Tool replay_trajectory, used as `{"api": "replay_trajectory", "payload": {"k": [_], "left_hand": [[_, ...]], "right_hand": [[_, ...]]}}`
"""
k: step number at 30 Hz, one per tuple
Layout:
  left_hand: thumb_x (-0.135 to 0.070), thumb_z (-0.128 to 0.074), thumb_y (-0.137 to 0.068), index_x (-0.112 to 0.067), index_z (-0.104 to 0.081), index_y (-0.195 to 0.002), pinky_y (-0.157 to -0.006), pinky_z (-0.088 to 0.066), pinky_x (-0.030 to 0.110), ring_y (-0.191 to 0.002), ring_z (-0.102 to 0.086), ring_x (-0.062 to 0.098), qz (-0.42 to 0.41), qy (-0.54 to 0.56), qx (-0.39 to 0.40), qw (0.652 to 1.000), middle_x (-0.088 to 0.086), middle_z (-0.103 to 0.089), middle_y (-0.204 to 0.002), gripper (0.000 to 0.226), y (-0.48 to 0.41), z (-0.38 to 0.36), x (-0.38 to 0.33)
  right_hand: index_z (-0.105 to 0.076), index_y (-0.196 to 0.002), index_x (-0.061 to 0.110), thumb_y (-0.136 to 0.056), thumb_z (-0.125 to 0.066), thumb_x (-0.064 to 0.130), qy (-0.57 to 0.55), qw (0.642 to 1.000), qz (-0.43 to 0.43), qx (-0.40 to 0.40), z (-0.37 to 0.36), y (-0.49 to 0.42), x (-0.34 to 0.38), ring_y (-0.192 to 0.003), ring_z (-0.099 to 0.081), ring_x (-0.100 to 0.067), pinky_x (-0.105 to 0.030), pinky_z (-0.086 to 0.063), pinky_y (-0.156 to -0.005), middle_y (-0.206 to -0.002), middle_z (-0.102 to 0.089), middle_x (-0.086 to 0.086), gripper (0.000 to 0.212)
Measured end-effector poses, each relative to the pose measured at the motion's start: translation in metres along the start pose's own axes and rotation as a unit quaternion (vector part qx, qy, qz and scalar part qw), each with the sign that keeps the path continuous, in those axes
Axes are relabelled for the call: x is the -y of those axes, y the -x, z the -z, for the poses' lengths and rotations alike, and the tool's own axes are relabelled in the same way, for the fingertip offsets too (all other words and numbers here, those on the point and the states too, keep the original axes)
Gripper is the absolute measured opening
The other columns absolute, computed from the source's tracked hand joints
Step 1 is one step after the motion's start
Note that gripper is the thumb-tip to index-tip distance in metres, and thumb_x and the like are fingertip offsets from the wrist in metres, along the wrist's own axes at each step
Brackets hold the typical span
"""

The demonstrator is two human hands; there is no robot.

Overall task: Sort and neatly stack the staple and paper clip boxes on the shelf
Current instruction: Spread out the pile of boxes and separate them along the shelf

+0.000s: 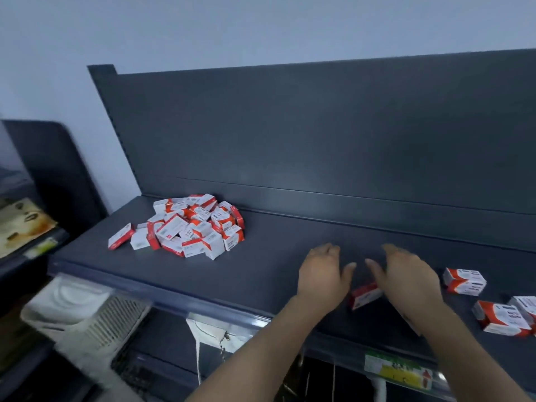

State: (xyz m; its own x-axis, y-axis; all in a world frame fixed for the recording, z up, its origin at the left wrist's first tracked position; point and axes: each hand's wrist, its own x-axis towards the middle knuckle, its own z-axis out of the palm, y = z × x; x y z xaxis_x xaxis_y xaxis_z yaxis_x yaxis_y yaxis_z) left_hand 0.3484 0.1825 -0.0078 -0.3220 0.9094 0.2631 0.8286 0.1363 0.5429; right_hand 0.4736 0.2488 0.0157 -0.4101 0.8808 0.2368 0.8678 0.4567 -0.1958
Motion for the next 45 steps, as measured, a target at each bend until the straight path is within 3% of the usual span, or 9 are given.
{"api": "replay_trajectory", "payload": {"k": [3, 6, 11, 19, 23, 31, 36, 39, 45], "left_hand": [[-0.036, -0.044, -0.095, 0.000, -0.042, -0.134, -0.117, -0.018, 0.032, -0.136, -0.035, 0.028, 0.019, -0.061, -0.038, 0.997, 0.018, -0.042, -0.143, 0.053, -0.001, 0.026, 0.023], [-0.034, -0.048, -0.091, 0.002, -0.053, -0.122, -0.112, -0.029, 0.037, -0.126, -0.048, 0.033, 0.036, -0.091, -0.095, 0.991, 0.020, -0.055, -0.129, 0.048, 0.006, 0.054, 0.049], [-0.036, -0.046, -0.094, -0.003, -0.045, -0.130, -0.105, -0.034, 0.032, -0.126, -0.044, 0.029, 0.106, -0.118, -0.110, 0.981, 0.014, -0.051, -0.134, 0.049, 0.020, 0.102, 0.102], [-0.040, -0.046, -0.093, -0.013, -0.042, -0.133, -0.100, -0.039, 0.031, -0.126, -0.044, 0.021, 0.170, -0.120, -0.128, 0.970, 0.004, -0.050, -0.136, 0.049, 0.032, 0.178, 0.216], [-0.036, -0.046, -0.093, -0.011, -0.048, -0.123, -0.092, -0.042, 0.031, -0.118, -0.048, 0.022, 0.212, -0.132, -0.139, 0.958, 0.006, -0.055, -0.125, 0.039, 0.035, 0.215, 0.280], [-0.024, -0.047, -0.094, -0.004, -0.049, -0.109, -0.088, -0.042, 0.036, -0.113, -0.050, 0.028, 0.318, -0.128, -0.094, 0.935, 0.012, -0.056, -0.118, 0.025, 0.028, 0.257, 0.370], [-0.011, -0.045, -0.093, -0.004, -0.024, -0.143, -0.115, -0.023, 0.035, -0.139, -0.029, 0.026, 0.291, -0.108, -0.021, 0.950, 0.013, -0.032, -0.149, 0.055, 0.017, 0.261, 0.398], [-0.014, -0.048, -0.093, -0.006, -0.012, -0.148, -0.118, -0.015, 0.034, -0.144, -0.018, 0.025, 0.284, -0.084, 0.019, 0.955, 0.010, -0.021, -0.155, 0.067, 0.012, 0.260, 0.404], [-0.004, -0.043, -0.092, -0.005, -0.030, -0.136, -0.104, -0.035, 0.031, -0.127, -0.044, 0.027, 0.279, -0.028, 0.059, 0.958, 0.011, -0.048, -0.136, 0.046, 0.002, 0.255, 0.407]], "right_hand": [[-0.052, -0.119, 0.007, -0.093, -0.050, 0.040, -0.042, 0.998, 0.052, -0.013, 0.003, -0.010, 0.032, -0.107, -0.058, -0.029, -0.034, -0.046, -0.073, -0.114, -0.061, -0.012, 0.042], [-0.047, -0.128, 0.008, -0.094, -0.049, 0.039, -0.069, 0.993, 0.098, -0.003, 0.002, -0.017, 0.071, -0.114, -0.054, -0.027, -0.035, -0.047, -0.080, -0.122, -0.057, -0.010, 0.046], [-0.039, -0.136, 0.012, -0.095, -0.046, 0.040, -0.078, 0.984, 0.159, 0.028, -0.011, -0.021, 0.146, -0.126, -0.046, -0.021, -0.032, -0.045, -0.092, -0.133, -0.051, -0.005, 0.051], [-0.047, -0.126, 0.015, -0.093, -0.051, 0.035, -0.103, 0.967, 0.225, 0.057, -0.045, -0.032, 0.283, -0.113, -0.054, -0.020, -0.030, -0.047, -0.082, -0.123, -0.056, -0.002, 0.039], [-0.043, -0.131, 0.013, -0.094, -0.052, 0.030, -0.074, 0.959, 0.267, 0.052, -0.066, -0.037, 0.345, -0.118, -0.050, -0.020, -0.029, -0.044, -0.091, -0.128, -0.053, -0.003, 0.042], [-0.043, -0.132, 0.009, -0.086, -0.056, 0.004, 0.034, 0.943, 0.323, 0.071, -0.098, -0.062, 0.411, -0.118, -0.050, -0.025, -0.033, -0.043, -0.097, -0.130, -0.052, -0.010, 0.048], [-0.044, -0.131, 0.004, -0.086, -0.056, -0.001, 0.086, 0.931, 0.342, 0.094, -0.103, -0.075, 0.421, -0.118, -0.048, -0.027, -0.034, -0.042, -0.098, -0.129, -0.051, -0.013, 0.047], [-0.048, -0.127, 0.003, -0.084, -0.055, -0.004, 0.107, 0.927, 0.345, 0.105, -0.102, -0.081, 0.422, -0.116, -0.049, -0.028, -0.036, -0.042, -0.097, -0.126, -0.052, -0.014, 0.044], [-0.052, -0.122, 0.003, -0.085, -0.053, -0.002, 0.147, 0.915, 0.353, 0.126, -0.104, -0.085, 0.421, -0.115, -0.050, -0.029, -0.037, -0.042, -0.095, -0.123, -0.056, -0.014, 0.038]]}}
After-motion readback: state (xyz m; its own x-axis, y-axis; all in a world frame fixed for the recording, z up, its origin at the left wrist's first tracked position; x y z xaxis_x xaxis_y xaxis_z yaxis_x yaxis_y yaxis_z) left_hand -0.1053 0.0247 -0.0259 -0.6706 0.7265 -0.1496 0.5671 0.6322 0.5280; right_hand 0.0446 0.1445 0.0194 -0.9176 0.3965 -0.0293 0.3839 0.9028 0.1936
